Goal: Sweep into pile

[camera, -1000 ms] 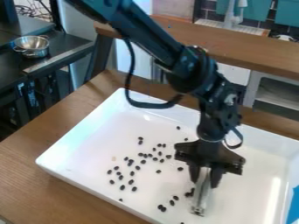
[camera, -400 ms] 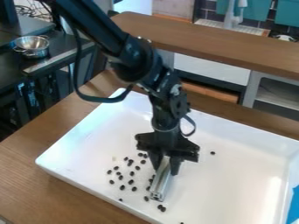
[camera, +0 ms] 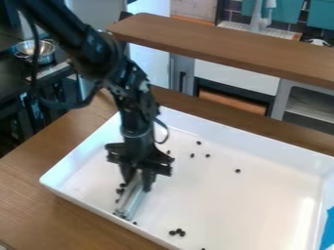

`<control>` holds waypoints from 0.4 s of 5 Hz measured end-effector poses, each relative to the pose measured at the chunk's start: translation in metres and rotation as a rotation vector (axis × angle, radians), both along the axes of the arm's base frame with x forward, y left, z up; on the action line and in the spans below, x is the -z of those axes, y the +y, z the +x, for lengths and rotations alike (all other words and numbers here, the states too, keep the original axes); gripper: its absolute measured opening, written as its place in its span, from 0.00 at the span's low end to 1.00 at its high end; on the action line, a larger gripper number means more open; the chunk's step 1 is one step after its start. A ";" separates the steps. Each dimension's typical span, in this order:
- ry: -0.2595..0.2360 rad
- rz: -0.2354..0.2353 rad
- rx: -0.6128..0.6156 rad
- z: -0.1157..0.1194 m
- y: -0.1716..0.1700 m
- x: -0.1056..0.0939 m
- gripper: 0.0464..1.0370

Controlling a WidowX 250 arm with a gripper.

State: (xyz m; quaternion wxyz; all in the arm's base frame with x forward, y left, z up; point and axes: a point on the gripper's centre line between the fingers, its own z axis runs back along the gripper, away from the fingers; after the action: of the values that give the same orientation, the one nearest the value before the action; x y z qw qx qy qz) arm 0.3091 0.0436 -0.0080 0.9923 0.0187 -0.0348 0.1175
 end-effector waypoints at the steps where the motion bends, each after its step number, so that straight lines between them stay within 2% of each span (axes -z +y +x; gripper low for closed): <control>1: 0.040 0.001 -0.029 -0.012 0.028 -0.004 0.33; 2: 0.032 -0.015 -0.032 -0.020 0.034 -0.011 0.33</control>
State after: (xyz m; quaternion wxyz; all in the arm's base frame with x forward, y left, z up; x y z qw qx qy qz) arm 0.2890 0.0776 0.0027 0.9908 0.0137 -0.0178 0.1332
